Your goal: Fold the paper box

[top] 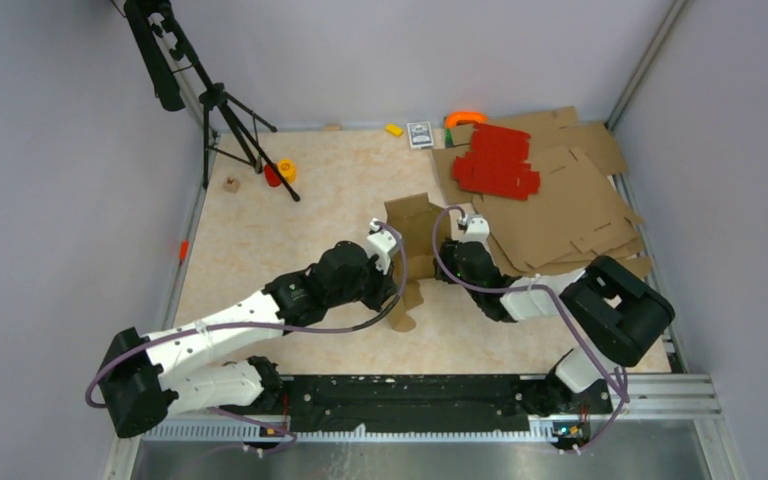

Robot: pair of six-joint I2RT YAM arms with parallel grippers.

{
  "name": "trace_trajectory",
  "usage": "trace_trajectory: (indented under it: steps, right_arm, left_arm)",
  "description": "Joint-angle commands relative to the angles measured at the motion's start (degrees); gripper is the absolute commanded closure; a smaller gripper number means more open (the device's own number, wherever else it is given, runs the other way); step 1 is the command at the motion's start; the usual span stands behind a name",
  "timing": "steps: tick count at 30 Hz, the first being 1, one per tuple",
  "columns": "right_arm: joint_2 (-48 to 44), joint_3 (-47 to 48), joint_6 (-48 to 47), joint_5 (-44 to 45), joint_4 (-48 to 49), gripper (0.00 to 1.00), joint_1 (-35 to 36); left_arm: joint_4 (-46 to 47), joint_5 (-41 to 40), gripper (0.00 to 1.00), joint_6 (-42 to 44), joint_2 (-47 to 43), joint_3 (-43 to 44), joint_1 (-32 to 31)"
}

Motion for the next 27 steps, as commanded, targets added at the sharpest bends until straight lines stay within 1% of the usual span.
trace_trajectory:
  steps: [1, 6, 11, 15, 21, 27]
  right_arm:
    - [-3.88, 0.98, -3.15, 1.8, -0.99, 0.53, 0.81]
    - [-5.61, 1.58, -5.99, 0.8, -2.52, 0.69, 0.82]
    - [-4.6, 1.68, -5.35, -0.81, -2.21, 0.79, 0.81]
    - [-2.82, 2.26, -1.7, -2.78, -1.45, 0.82, 0.86]
    - [-0.7, 3.38, 7.8, -5.32, -1.09, 0.9, 0.68]
    - [-0.4, 3.8, 15.16, -10.13, -0.97, 0.93, -0.81]
  left_arm:
    - [-2.68, -0.45, 1.0, -0.24, -0.52, 2.2, -0.38]
    - [-3.39, -0.67, 1.0, 0.3, 0.24, 2.82, -0.38]
    - [-3.14, -0.01, 1.0, 0.19, 0.6, 3.24, -0.37]
    - [-2.2, 1.42, 1.0, -0.06, 1.07, 2.95, -0.38]
    - [-1.3, 3.21, 1.0, -0.61, 2.67, 2.71, -0.38]
    - [-0.45, 4.43, 1.0, -0.89, 3.9, 1.98, -0.37]
